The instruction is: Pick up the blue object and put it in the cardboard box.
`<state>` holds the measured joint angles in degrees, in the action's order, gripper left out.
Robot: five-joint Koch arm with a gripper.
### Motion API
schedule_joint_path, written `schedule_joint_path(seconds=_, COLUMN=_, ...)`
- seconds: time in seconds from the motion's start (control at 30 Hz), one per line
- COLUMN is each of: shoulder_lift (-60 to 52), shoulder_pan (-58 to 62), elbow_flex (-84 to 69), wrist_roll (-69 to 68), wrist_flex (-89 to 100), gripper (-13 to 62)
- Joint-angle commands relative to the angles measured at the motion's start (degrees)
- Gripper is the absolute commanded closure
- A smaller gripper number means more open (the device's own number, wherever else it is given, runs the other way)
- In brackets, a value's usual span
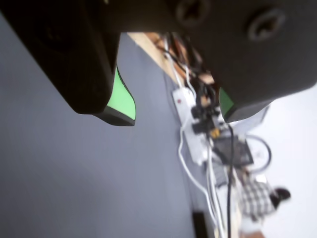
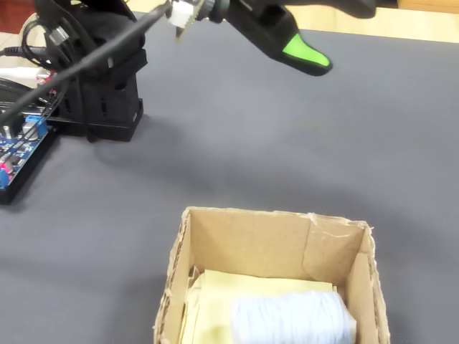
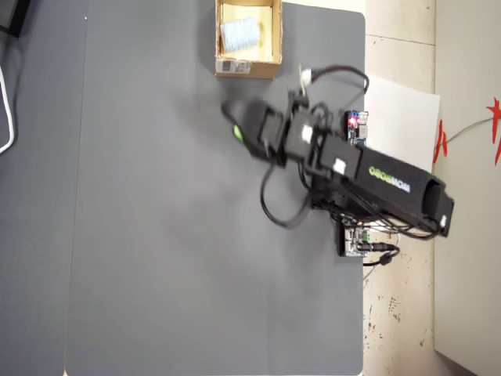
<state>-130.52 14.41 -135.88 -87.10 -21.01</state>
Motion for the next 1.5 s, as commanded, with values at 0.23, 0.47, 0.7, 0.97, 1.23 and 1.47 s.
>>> schedule_joint_path(seconds=0.23, shoulder_lift=-5.4, shoulder_pan=-11.2, elbow_flex=-11.6, wrist_roll=-6.7, wrist_flex=21.7, gripper=14.4)
schedule_joint_path(seconds=0.47, shoulder_lift=-5.4, shoulder_pan=-18.7, elbow_flex=-30.8, wrist_roll=-11.7, wrist_flex=45.1, gripper=14.7)
schedule_joint_path(seconds=0.7, shoulder_lift=-5.4, shoulder_pan=-20.4, elbow_flex=-42.8, wrist_roll=-11.5, wrist_flex=47.2, gripper=14.6)
schedule_joint_path(seconds=0.97, shoulder_lift=-5.3, shoulder_pan=-20.9, elbow_flex=-42.8, wrist_roll=-11.1, wrist_flex=24.0, gripper=14.6)
schedule_joint_path(seconds=1.23, shoulder_lift=-5.1, shoulder_pan=-20.9, elbow_flex=-42.8, wrist_roll=-9.6, wrist_flex=21.7, gripper=14.7)
schedule_joint_path(seconds=1.47, shoulder_lift=-5.1, shoulder_pan=-20.3, elbow_flex=-42.8, wrist_roll=-9.7, wrist_flex=21.6, gripper=14.7)
